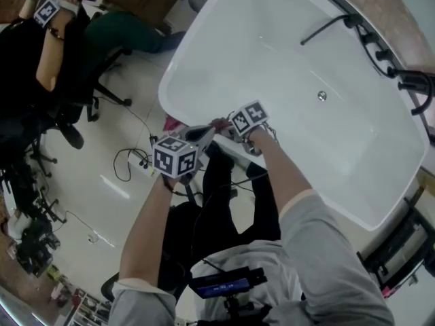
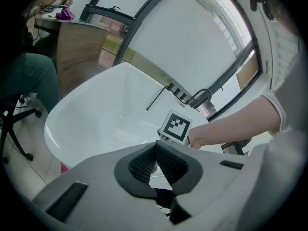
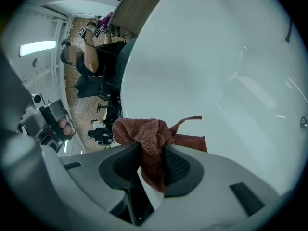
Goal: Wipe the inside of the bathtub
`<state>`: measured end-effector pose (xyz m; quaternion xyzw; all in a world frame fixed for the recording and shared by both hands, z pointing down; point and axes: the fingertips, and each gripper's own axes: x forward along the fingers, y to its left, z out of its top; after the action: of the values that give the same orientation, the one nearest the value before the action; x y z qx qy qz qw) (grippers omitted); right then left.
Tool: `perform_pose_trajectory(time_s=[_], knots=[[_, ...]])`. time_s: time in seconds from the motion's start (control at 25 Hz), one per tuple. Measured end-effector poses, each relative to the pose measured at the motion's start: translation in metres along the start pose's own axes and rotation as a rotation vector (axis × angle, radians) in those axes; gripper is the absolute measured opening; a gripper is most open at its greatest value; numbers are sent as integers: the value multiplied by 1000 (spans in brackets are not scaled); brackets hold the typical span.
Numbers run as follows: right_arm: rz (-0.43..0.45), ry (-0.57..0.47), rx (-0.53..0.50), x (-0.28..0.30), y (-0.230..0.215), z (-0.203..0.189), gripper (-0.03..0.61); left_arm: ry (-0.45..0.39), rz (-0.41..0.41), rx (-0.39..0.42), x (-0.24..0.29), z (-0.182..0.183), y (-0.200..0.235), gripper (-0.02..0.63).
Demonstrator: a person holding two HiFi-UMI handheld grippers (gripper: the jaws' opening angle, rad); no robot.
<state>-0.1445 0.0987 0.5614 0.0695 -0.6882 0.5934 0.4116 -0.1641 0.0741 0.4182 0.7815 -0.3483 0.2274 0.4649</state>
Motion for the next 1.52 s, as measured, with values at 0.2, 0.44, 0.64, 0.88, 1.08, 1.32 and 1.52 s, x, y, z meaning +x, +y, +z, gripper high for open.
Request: perform_pose_trajectory(time_s=[0.2,0.44,0.64,0.88,1.08,1.32,1.52], knots=[[45,-26,-9,-20,26,-6,127,-36,40,-33,-29,3,-18,8],[102,-131,-94,-68,69,-5,137,-84,72,5,-59,15,-57,8],[117,-329,-205,-143,119,-4,140,-184,88,28,-102,39,-92,8],[77,-650,-240,-257,162,-19,141,-309,98,53,-152,71,-130,8],[-33,-887,-236,-345,175,-46,143,-351,73,128,-171,100,-155,8],[-228,-1128,-139,-421,171,-119,144,-360,-3,345,-171,130,-198,8],[-369,-1261,-86,-445,187,-176,147,-411,-52,419,-184,141,-216,8]])
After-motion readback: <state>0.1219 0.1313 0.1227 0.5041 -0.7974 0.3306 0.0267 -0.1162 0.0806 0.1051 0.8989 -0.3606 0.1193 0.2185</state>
